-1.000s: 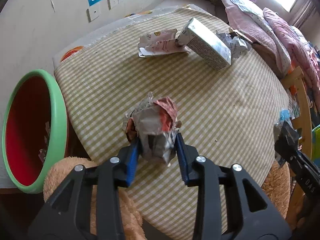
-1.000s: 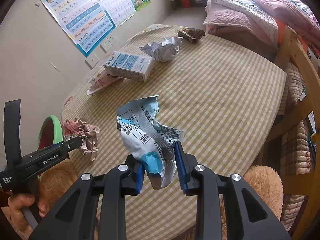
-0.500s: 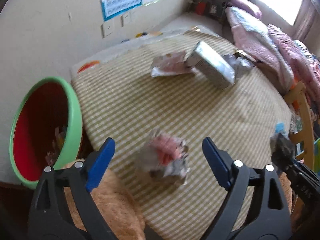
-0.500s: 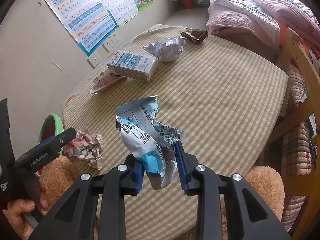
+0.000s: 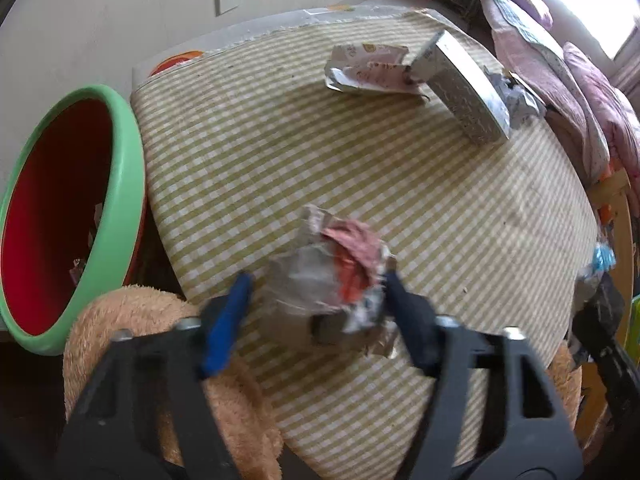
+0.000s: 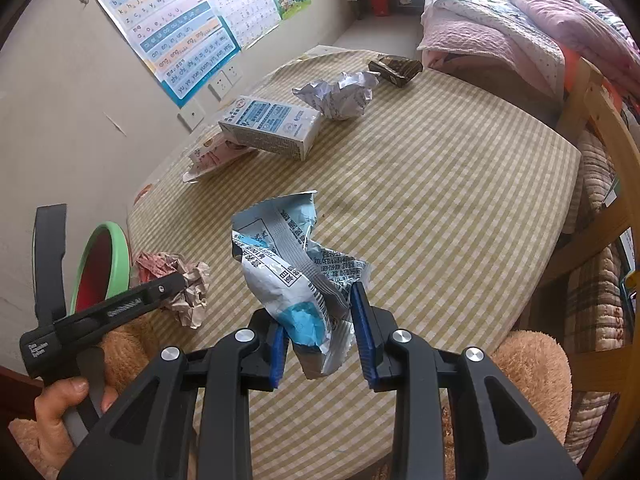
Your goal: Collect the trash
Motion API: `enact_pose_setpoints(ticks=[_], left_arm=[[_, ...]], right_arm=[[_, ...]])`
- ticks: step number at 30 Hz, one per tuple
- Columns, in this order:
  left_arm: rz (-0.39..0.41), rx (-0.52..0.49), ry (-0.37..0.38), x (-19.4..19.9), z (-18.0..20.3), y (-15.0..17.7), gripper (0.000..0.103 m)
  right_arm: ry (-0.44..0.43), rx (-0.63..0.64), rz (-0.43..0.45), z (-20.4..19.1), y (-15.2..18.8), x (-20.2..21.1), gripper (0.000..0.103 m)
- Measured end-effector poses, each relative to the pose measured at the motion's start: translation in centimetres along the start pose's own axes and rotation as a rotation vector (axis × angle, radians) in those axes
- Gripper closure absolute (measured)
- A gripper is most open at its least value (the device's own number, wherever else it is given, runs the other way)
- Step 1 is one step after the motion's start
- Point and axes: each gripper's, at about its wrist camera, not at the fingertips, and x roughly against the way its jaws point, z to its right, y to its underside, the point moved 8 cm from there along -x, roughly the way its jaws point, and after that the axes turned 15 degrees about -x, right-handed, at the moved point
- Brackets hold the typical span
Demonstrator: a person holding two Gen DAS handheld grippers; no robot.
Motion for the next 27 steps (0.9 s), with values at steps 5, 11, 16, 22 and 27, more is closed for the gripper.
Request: enact_pose_setpoints(ticks=[5,11,16,22,27], left_arm=[[0.046,-0.066,-0.041,1.6,0.5,-0.5,0.063],[0.150,-0.103,-0.074,5.3,0.4,-1.9,0.064],[0.233,-0.143,-0.092,8.4,1.0,-2.9,0.065],[0.285,-0.166,-0.076,10.8,1.7,-3.3,0.064],[0.312,-0.170,-0.091,11.9,1.1,-3.0,0.064]], right_arm=[[-0.008,0.006,0.012,-0.7,-0.2,0.6,0.074],[-0.024,0.043,0.028,-2.5,0.1,1.7,0.074],[-0.029,0.076,0.046,-4.1,0.3,2.5,0.074],[-0.029,0.107,0.071,-5.5,0.2,3.5,0.074],[-0.019,0.121,0.103,-6.5,-0.1,4.5,0.074]])
